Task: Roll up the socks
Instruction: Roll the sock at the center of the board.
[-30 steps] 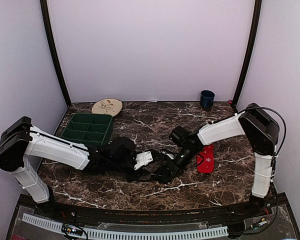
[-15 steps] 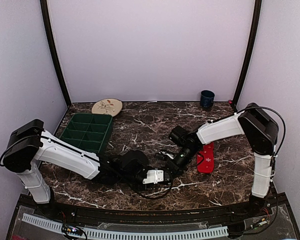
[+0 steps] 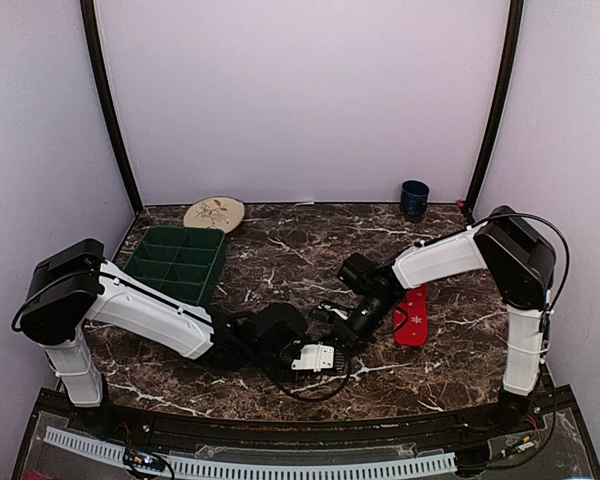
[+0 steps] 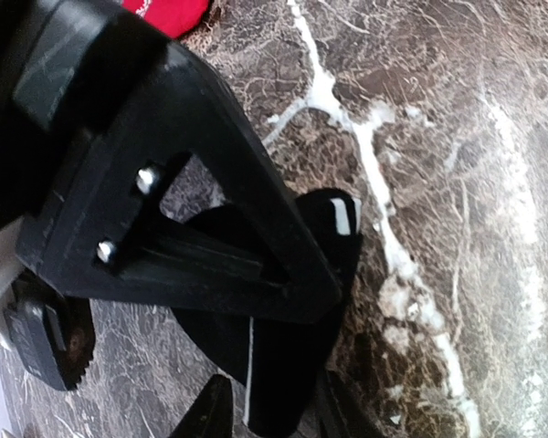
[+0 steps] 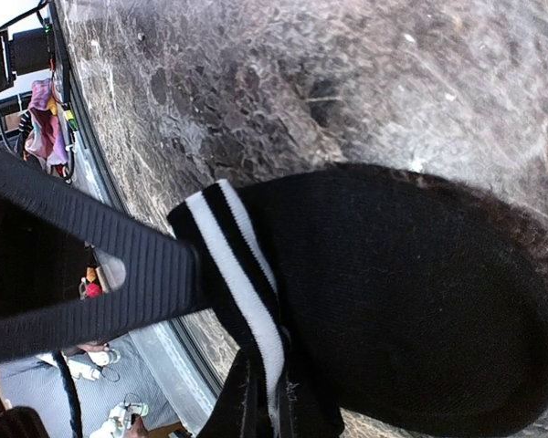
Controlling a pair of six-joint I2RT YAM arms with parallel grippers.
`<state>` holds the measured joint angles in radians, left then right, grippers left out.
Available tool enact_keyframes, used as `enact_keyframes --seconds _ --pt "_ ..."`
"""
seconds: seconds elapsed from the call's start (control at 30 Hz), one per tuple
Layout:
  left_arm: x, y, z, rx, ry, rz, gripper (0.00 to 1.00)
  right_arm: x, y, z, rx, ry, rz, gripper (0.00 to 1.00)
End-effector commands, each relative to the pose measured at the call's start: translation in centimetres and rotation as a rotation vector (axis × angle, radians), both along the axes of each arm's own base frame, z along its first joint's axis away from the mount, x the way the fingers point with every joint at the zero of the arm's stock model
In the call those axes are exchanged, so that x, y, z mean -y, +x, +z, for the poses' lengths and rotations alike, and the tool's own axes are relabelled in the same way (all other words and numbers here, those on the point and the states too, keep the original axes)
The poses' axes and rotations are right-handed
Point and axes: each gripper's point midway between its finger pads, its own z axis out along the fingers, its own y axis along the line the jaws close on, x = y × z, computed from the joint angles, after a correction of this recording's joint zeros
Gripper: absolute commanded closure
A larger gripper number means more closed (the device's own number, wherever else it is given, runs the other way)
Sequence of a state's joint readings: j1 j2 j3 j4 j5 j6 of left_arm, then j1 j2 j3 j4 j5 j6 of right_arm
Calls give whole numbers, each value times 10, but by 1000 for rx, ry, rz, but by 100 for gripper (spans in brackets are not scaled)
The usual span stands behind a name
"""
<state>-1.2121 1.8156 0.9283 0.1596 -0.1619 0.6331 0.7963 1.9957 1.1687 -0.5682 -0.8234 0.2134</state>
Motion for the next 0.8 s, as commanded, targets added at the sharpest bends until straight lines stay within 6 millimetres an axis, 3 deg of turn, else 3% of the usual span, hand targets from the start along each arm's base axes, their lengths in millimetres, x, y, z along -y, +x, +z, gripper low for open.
enact_keyframes --seconds 0.0,0.77 --pt "4 -1 -2 9 33 -25 66 2 -2 -5 -23 9 3 97" --pt "2 -13 -24 -65 119 -76 72 11 -14 -16 -57 -6 -5 97"
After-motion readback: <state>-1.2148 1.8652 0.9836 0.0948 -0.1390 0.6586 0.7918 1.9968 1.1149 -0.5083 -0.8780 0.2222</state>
